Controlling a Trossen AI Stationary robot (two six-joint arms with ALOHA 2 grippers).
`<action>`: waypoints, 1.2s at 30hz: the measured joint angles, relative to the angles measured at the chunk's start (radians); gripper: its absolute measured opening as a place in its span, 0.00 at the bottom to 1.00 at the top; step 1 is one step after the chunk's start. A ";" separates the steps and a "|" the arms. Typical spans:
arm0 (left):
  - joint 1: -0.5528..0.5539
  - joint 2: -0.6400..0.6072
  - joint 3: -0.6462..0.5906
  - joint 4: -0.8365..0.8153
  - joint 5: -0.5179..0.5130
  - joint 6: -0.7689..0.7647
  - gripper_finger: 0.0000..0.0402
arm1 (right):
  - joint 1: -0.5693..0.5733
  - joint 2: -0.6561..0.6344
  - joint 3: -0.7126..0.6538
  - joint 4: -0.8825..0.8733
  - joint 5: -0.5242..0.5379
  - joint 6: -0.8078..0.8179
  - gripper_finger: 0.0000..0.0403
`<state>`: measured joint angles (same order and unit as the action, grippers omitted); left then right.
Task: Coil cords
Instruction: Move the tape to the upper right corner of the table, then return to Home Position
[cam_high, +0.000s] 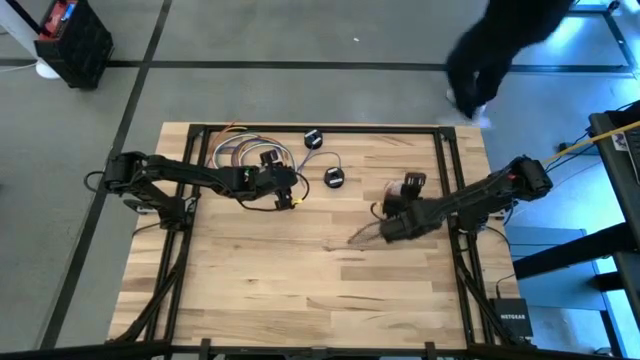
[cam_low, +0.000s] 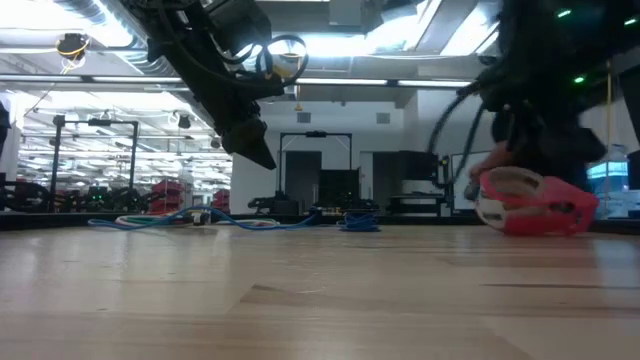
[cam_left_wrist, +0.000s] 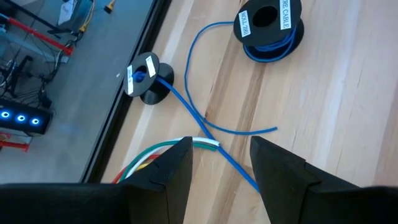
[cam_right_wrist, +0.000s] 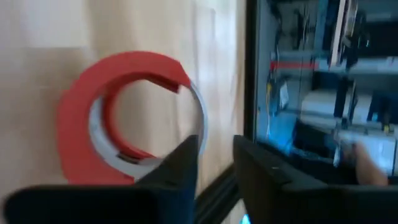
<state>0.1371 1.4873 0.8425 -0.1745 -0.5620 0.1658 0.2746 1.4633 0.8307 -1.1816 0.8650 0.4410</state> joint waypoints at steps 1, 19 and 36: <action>0.000 0.000 0.000 0.000 0.000 0.000 0.39 | -0.033 -0.003 0.000 0.000 0.001 -0.013 0.20; 0.000 0.000 0.000 -0.002 0.000 -0.001 0.39 | -0.641 -0.251 0.025 0.281 -0.683 -0.417 0.01; -0.001 0.000 0.000 -0.001 0.000 -0.028 0.39 | -0.508 -0.073 -0.106 0.477 -0.564 -0.427 0.02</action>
<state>0.1364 1.4872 0.8429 -0.1760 -0.5621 0.1375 -0.2337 1.3906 0.7246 -0.7047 0.3005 0.0136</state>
